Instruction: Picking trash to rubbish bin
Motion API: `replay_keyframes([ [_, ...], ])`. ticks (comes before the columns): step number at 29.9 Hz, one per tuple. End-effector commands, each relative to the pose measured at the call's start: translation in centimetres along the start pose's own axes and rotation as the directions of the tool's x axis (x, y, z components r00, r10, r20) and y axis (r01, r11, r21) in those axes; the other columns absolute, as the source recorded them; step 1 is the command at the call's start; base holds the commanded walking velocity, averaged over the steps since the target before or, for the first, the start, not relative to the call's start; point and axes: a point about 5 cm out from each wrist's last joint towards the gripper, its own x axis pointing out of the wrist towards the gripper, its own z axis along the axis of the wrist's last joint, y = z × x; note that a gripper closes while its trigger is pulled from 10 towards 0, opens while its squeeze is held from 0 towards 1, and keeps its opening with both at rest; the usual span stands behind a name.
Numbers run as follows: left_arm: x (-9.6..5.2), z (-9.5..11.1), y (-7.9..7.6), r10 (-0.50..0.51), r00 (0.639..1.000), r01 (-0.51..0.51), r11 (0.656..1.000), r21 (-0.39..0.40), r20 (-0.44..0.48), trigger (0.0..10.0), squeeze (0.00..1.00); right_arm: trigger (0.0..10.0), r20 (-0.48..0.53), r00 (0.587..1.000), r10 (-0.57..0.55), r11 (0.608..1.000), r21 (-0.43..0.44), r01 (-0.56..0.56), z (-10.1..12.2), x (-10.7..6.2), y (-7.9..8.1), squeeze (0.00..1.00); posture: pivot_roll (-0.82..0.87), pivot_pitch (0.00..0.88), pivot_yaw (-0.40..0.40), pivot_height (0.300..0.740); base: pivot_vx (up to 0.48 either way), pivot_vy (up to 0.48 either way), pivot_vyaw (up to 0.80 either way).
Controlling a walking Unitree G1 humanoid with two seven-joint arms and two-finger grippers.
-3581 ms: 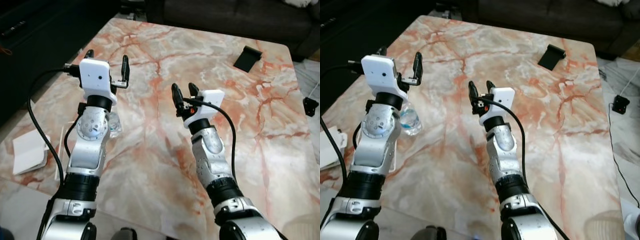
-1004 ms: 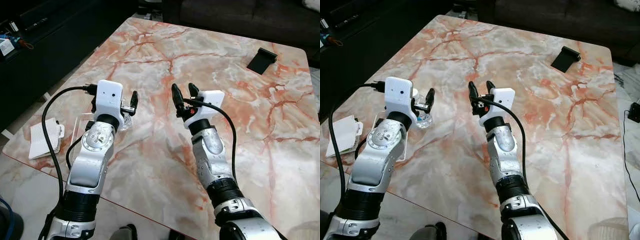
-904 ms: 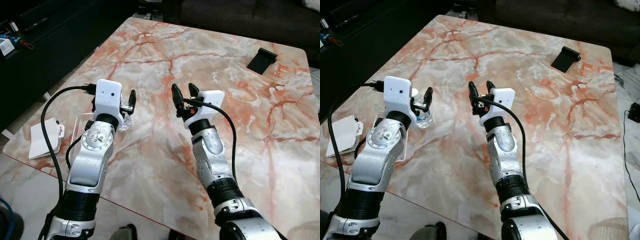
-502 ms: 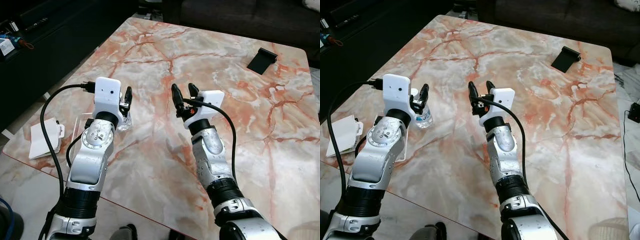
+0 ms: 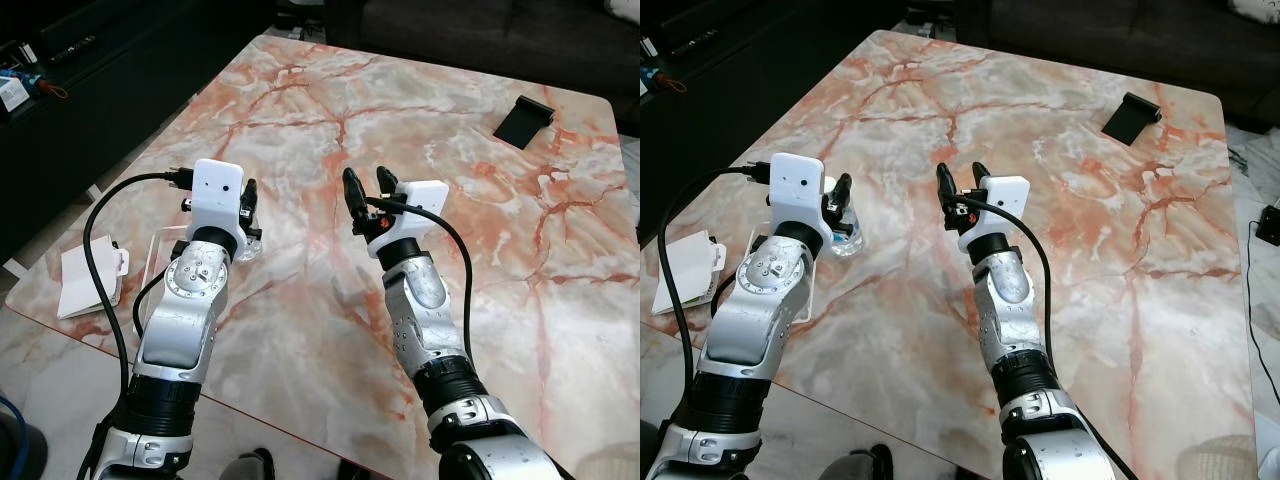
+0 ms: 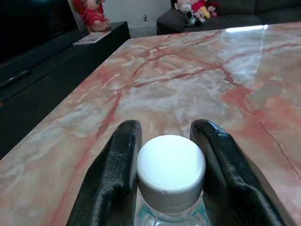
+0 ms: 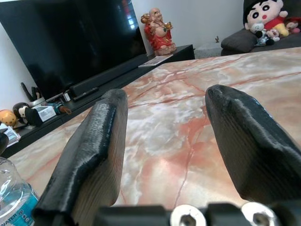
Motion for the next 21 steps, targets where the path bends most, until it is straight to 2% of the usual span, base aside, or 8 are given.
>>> replay_keyframes([
  [1,0.0,-0.7,0.1,0.014,0.999,-0.013,1.000,0.007,-0.037,0.0,0.00,10.0,-0.010,1.000,0.006,1.000,0.007,-0.006,-0.1,0.1,0.2,0.00,0.14,0.164,-0.017,0.740,0.000,0.000,0.00],
  [10,0.1,-0.1,0.4,0.031,1.000,-0.031,1.000,0.002,0.001,0.0,0.00,10.0,-0.006,1.000,0.002,1.000,0.008,-0.002,0.0,0.2,0.1,0.00,0.14,0.169,-0.019,0.740,0.000,0.000,0.00],
  [14,0.1,0.8,0.5,0.050,0.997,-0.049,0.999,-0.003,0.057,0.0,0.00,10.0,-0.005,1.000,-0.001,1.000,0.008,0.001,0.0,0.1,0.1,0.00,0.14,0.173,-0.019,0.740,0.000,0.000,0.00],
  [15,0.2,1.6,0.7,0.073,0.991,-0.072,0.997,-0.010,0.113,3.1,0.00,10.0,-0.003,1.000,-0.002,1.000,0.008,0.002,0.1,0.1,0.1,0.00,0.15,0.173,-0.018,0.740,0.000,0.000,0.00],
  [16,0.2,2.4,0.8,0.088,0.981,-0.086,0.996,-0.019,0.172,10.0,0.00,10.0,0.005,1.000,-0.003,1.000,0.009,0.003,0.3,0.2,0.1,0.00,0.14,0.173,-0.017,0.740,0.000,0.000,0.00],
  [21,0.2,3.0,1.0,0.125,0.960,-0.119,0.992,-0.042,0.249,10.0,0.00,10.0,0.041,0.999,-0.003,1.000,0.011,0.003,1.2,0.7,0.3,0.00,0.14,0.173,-0.017,0.740,0.000,0.000,0.00],
])
